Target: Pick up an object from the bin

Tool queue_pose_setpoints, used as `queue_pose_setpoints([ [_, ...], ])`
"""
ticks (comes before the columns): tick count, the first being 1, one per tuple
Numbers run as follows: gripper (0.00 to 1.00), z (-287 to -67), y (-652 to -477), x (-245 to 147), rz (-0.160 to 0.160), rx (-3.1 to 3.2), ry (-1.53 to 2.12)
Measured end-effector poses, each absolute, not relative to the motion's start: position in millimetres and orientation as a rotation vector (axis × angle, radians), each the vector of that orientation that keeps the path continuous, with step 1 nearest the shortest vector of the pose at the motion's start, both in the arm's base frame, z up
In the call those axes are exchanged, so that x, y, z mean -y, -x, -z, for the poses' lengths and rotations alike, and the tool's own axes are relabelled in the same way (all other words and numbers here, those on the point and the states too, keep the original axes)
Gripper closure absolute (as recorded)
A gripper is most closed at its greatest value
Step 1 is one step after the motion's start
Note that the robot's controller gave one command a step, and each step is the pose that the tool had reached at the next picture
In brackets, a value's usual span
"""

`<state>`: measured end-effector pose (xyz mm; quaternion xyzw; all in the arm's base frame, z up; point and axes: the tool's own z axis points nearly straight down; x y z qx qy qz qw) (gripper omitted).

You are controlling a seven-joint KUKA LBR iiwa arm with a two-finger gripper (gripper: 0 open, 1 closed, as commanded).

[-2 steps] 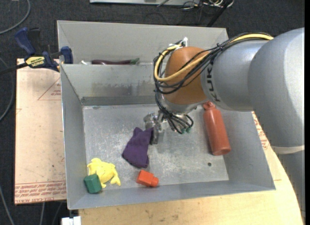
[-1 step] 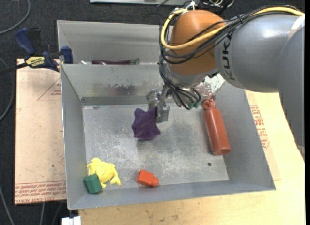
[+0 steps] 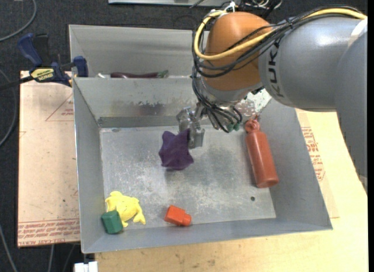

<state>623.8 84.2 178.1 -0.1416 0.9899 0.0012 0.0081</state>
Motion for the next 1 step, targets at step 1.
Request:
queue_pose_setpoints([
  [1,1.0,-376.4,-628.9,-60.8,-0.003,-3.083,0.423],
])
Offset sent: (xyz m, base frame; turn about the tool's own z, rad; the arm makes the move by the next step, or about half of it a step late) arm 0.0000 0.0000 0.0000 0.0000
